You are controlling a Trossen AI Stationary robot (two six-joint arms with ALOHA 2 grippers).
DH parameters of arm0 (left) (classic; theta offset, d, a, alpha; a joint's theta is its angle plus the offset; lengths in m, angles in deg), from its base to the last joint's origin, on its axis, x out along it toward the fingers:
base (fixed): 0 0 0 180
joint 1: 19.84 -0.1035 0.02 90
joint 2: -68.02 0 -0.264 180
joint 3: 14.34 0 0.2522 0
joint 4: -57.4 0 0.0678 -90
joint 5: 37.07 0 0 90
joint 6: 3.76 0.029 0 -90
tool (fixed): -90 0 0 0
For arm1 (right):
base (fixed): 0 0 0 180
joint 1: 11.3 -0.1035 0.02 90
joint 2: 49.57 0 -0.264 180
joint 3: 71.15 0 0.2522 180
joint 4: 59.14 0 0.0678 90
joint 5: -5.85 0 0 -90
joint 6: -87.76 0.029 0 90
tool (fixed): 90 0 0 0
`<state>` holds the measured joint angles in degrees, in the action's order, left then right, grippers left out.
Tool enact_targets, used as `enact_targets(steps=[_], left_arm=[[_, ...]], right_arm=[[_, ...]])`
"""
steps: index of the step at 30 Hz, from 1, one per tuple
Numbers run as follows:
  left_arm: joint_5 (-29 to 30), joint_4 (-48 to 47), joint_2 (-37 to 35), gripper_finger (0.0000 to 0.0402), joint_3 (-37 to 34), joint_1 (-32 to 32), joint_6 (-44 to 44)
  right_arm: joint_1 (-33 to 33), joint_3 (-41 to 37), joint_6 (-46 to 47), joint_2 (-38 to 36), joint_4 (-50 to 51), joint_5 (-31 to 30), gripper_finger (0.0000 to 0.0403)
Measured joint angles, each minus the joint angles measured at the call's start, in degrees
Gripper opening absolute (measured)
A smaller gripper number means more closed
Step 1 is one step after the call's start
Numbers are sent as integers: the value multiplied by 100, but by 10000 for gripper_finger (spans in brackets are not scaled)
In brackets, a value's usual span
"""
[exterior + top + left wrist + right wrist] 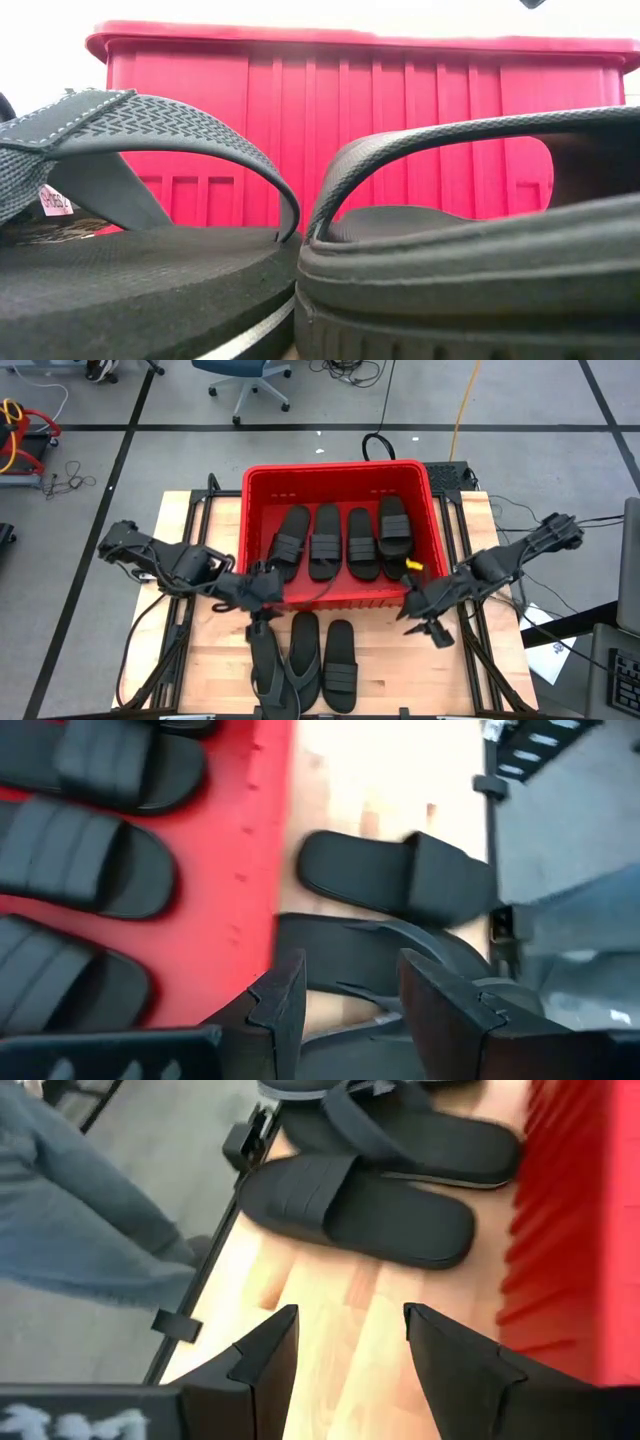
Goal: Pick and place slides into bin
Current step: Put the black slide into the red bin
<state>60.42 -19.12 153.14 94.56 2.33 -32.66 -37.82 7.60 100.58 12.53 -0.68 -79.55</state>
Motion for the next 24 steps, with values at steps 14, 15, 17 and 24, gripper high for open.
enact_targets(steps=[14,15,17,24], left_arm=[[341,-7,0,154,0,1008,-345],[355,-7,0,154,0,1038,-354],[367,-7,0,154,0,1095,-358],[366,-7,0,154,0,1257,-302]], right_arm=[[-394,-2,151,1506,-1424,-2,181],[-417,-2,151,1601,-1553,-3,181],[-485,-2,153,1794,-1843,-14,180],[-784,-2,557,2593,-2482,-17,180]])
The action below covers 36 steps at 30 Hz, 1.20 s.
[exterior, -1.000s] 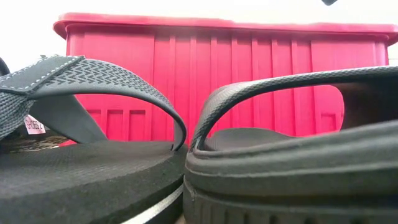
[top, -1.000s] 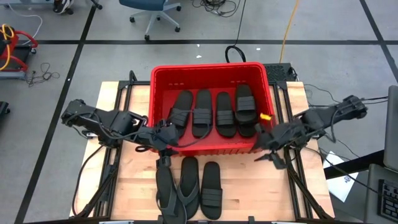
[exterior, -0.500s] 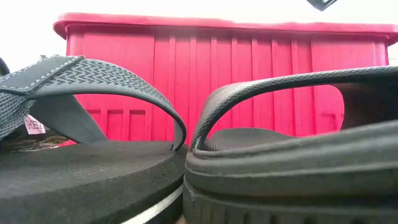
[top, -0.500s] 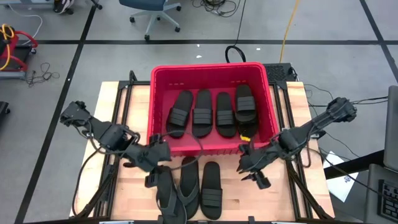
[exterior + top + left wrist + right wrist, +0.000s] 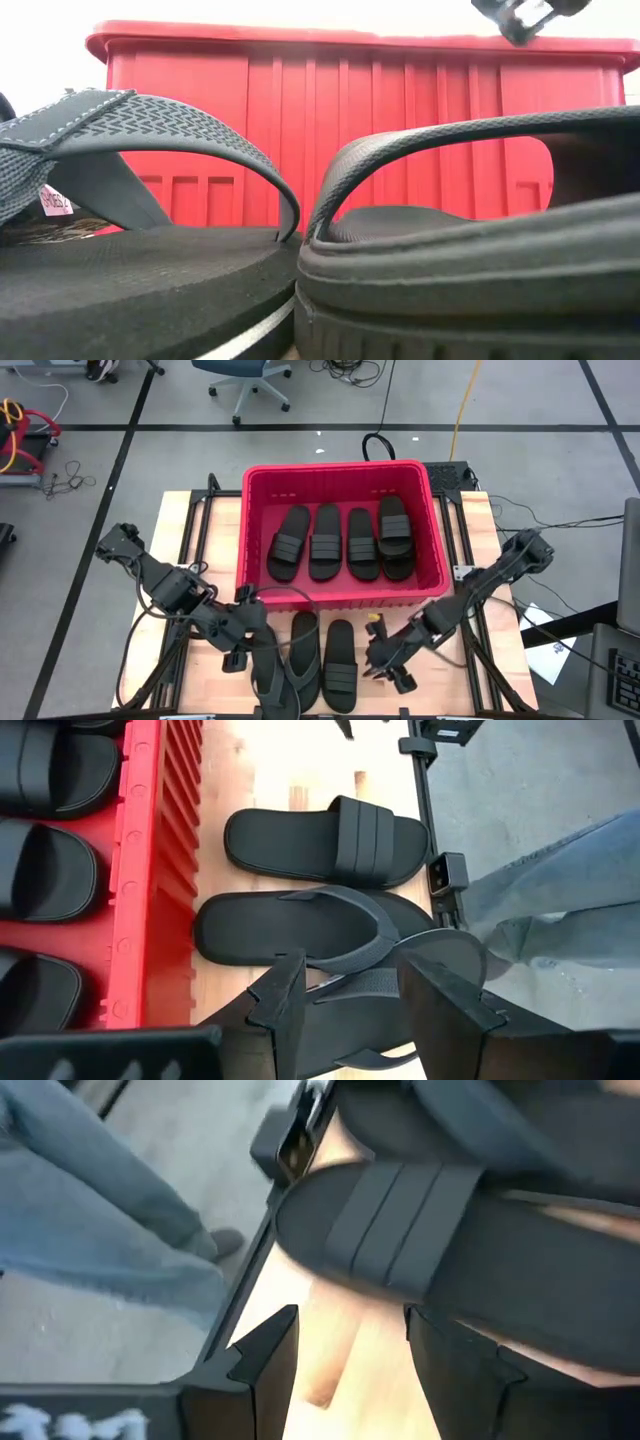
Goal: Pick and place slides into bin
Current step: Put the black slide into the red bin
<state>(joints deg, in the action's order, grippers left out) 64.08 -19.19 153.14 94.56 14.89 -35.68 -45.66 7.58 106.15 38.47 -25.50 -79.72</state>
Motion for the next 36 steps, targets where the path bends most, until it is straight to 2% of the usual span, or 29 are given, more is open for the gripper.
enact_targets(steps=[4,8,14,20,27,33,36], left_arm=[[-1,0,0,154,0,68,14],[-1,-2,0,154,0,116,14],[-3,-2,0,154,0,141,16],[-3,-2,0,154,0,141,32],[-5,-2,0,154,0,141,162],[-5,0,0,154,0,139,169],[-5,0,0,154,0,139,169]], right_arm=[[-88,-7,62,377,-191,-47,180],[-49,-7,71,679,-255,-457,180],[45,-5,65,1035,-301,-439,180],[190,-7,4,1092,-371,-458,180],[329,-266,156,1092,-1208,-143,180],[353,-495,217,1092,-1338,-128,180],[355,-689,308,1092,-1967,107,180]])
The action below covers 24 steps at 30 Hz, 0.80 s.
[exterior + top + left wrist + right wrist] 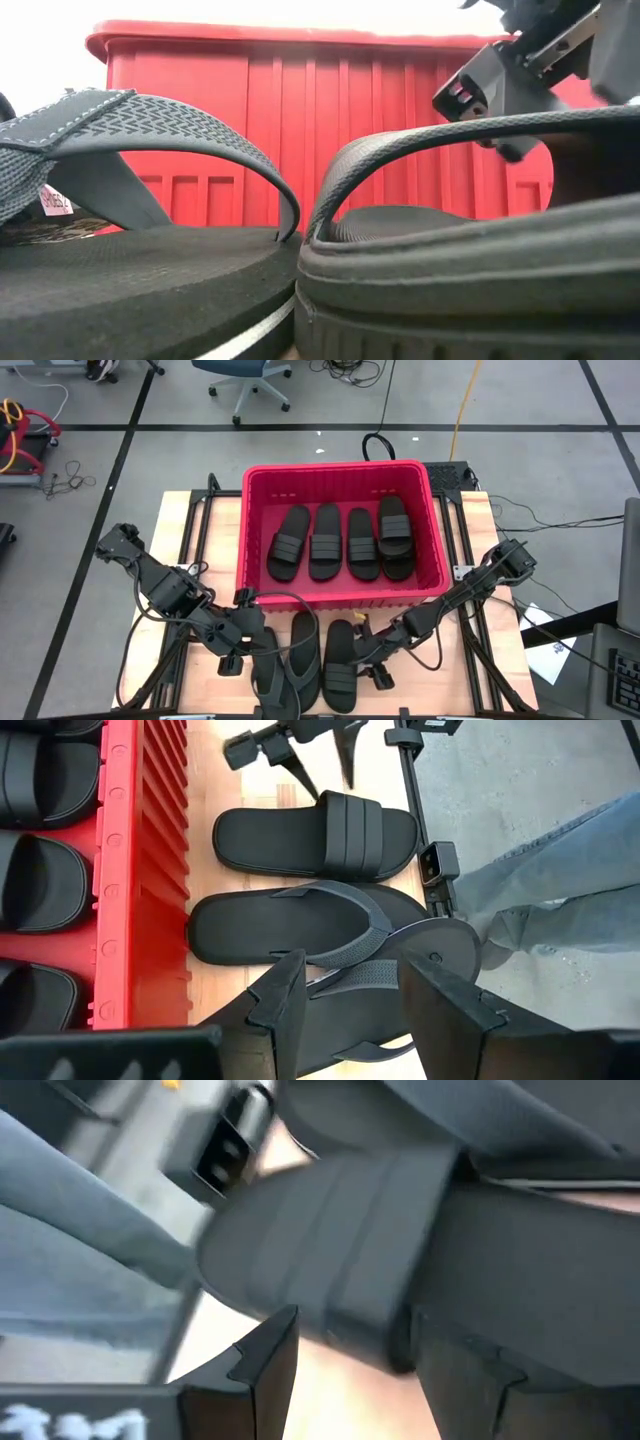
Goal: Pick and place slides into bin
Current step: Put the black slide into the red bin
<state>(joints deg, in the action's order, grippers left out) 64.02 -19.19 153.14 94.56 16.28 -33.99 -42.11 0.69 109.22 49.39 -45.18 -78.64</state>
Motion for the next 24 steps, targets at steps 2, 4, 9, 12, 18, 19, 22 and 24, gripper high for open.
enact_targets(steps=[2,4,9,12,18,19,22,24], left_arm=[[-2,0,0,154,0,0,0],[-2,0,0,154,0,0,0],[-4,0,0,154,0,0,0],[-3,0,0,154,0,-2,0],[-4,-1,0,154,0,-2,0],[-4,0,0,154,0,-2,0],[-4,0,0,154,0,-2,0],[-4,0,0,154,0,-2,0]], right_arm=[[-2,-153,156,0,-447,69,180],[-5,-316,371,0,-793,71,180],[-25,-574,706,0,-1324,167,180],[-99,-669,803,2,-1470,206,180],[-276,-702,854,321,-2034,187,180],[-287,-703,874,361,-2105,203,180],[-306,-703,1048,445,-2215,207,171],[-304,-703,1087,469,-2226,209,151]])
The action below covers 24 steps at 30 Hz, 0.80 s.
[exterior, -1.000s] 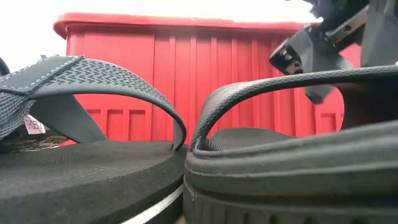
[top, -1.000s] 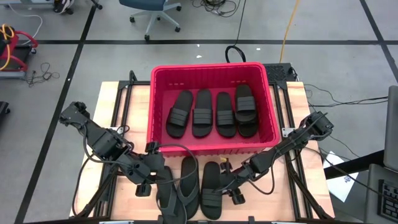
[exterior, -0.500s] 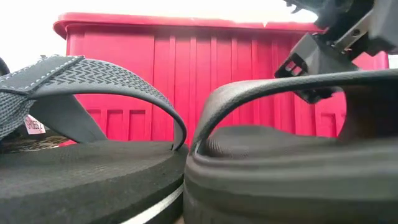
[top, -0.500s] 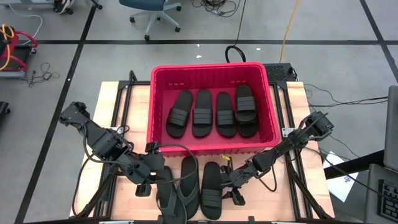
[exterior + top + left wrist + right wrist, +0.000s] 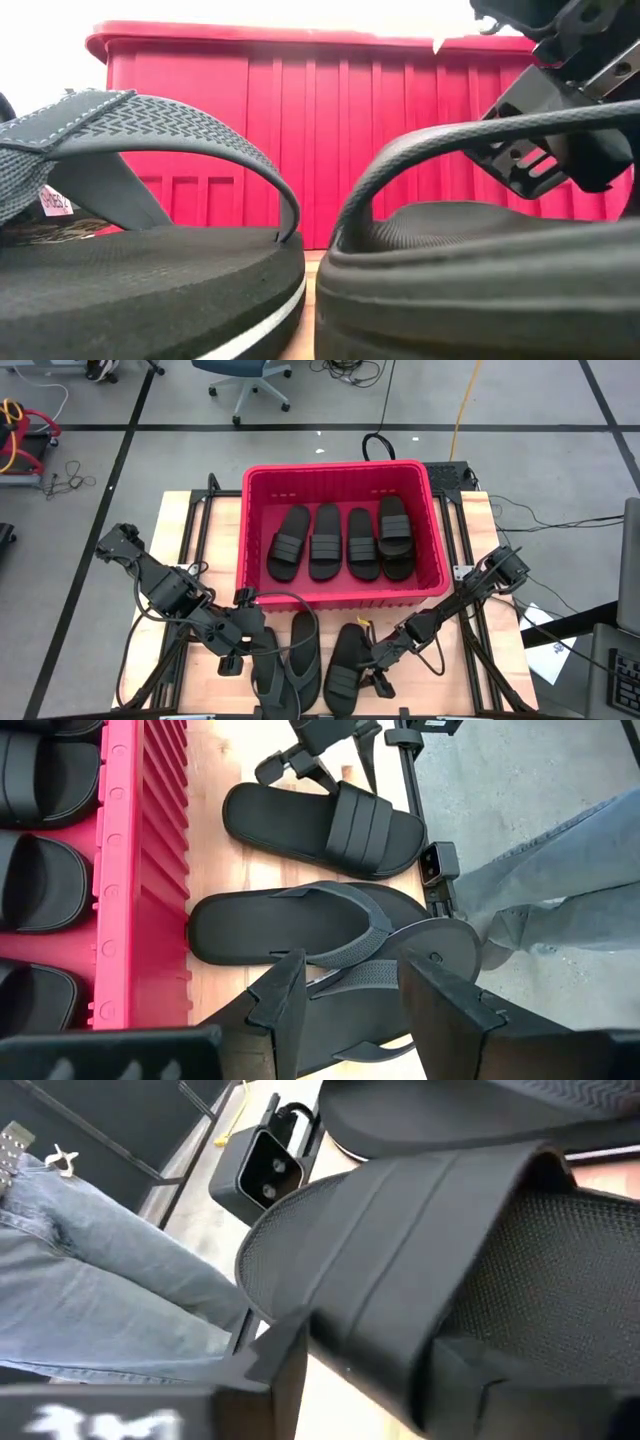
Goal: Pick and place slides into bin
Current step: Put the black slide into the red bin
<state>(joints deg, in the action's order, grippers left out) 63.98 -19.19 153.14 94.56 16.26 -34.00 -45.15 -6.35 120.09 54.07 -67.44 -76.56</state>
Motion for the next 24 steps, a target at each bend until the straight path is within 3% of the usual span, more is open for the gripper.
enact_targets(steps=[6,8,13,24], left_arm=[[0,-1,2,154,0,0,-1],[0,-1,2,154,0,0,-2],[0,-2,2,154,0,0,0],[-4,-11,2,154,2,0,171]], right_arm=[[-5,0,13,-2,-119,337,35],[-11,0,17,-3,-200,398,12],[-17,15,103,-257,-255,408,5],[-122,727,-23,-1522,1545,276,2]])
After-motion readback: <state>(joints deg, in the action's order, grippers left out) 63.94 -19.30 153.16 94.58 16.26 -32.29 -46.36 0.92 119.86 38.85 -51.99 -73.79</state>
